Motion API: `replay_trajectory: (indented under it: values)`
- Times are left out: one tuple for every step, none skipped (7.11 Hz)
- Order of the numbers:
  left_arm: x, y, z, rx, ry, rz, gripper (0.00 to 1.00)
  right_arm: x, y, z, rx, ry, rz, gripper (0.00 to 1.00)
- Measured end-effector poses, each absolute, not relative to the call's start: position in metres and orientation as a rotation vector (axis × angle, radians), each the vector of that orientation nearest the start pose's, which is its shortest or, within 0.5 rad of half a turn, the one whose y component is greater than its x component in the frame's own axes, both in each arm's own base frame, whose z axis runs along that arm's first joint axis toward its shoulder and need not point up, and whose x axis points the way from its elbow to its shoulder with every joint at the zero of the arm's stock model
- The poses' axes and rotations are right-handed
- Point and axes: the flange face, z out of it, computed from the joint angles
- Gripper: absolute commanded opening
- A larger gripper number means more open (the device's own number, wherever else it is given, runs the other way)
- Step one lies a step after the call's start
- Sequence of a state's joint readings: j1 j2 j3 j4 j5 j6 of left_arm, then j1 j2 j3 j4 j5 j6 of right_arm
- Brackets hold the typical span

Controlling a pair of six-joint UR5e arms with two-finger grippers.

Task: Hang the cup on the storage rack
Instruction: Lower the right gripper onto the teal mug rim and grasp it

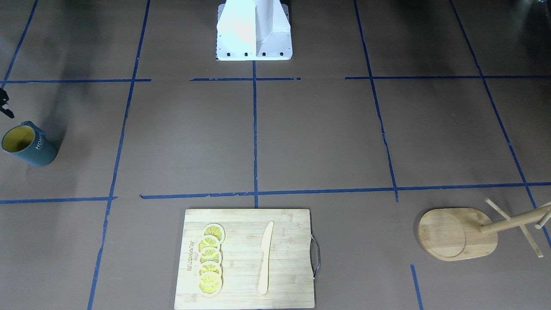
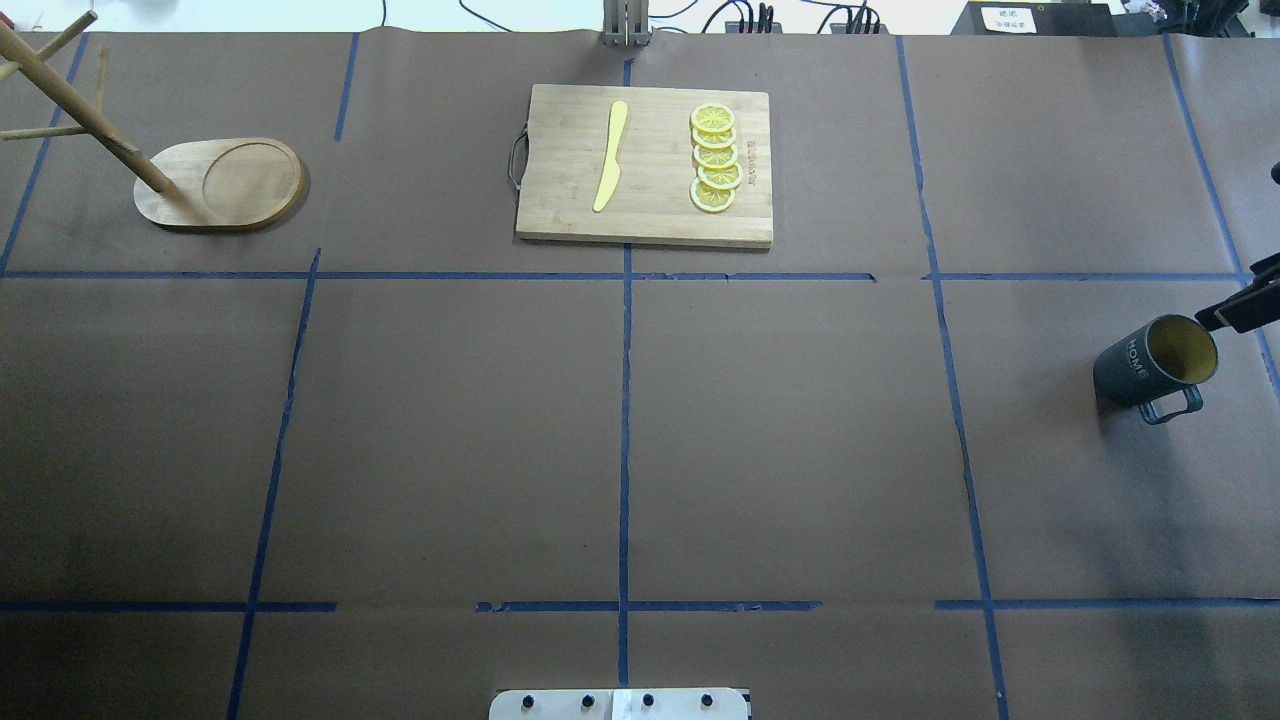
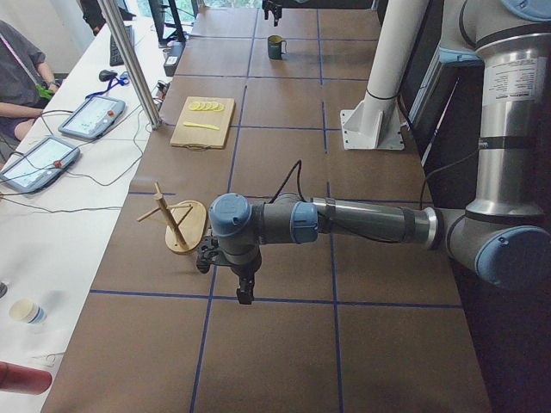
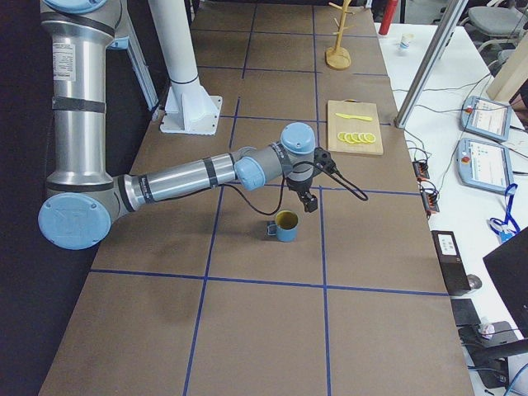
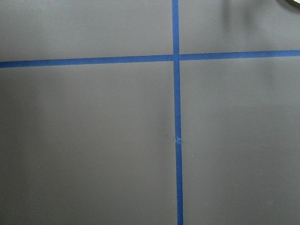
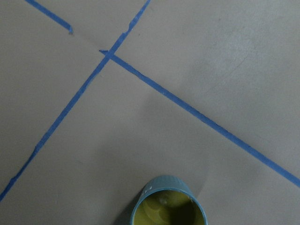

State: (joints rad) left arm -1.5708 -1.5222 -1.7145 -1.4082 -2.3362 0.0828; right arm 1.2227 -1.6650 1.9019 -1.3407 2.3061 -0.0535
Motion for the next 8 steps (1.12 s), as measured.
replay_trajectory:
  values:
    - [-0.064, -0.465, 0.628, -0.032, 0.767, 0.053, 1.00, -0.098, -0.454, 0.526, 0.328, -0.761, -0.560, 1.00]
    - [-0.064, -0.465, 0.628, -0.031, 0.767, 0.053, 1.00, -0.099, -0.455, 0.536, 0.318, -0.746, -0.569, 1.00]
    - [-0.064, -0.465, 0.628, -0.031, 0.767, 0.052, 1.00, -0.101, -0.458, 0.546, 0.300, -0.742, -0.568, 1.00]
    - [-0.064, -0.465, 0.628, -0.031, 0.767, 0.053, 1.00, -0.104, -0.464, 0.555, 0.282, -0.743, -0.560, 1.00]
    - [-0.064, -0.465, 0.628, -0.031, 0.767, 0.053, 1.00, -0.107, -0.471, 0.562, 0.268, -0.744, -0.555, 1.00]
    - [-0.064, -0.465, 0.628, -0.031, 0.767, 0.053, 1.00, -0.109, -0.475, 0.568, 0.257, -0.745, -0.553, 1.00]
    - [-0.064, -0.465, 0.627, -0.030, 0.767, 0.053, 1.00, -0.111, -0.479, 0.573, 0.248, -0.744, -0.550, 1.00]
    - [-0.065, -0.465, 0.626, -0.028, 0.767, 0.053, 1.00, -0.114, -0.485, 0.576, 0.241, -0.744, -0.548, 1.00]
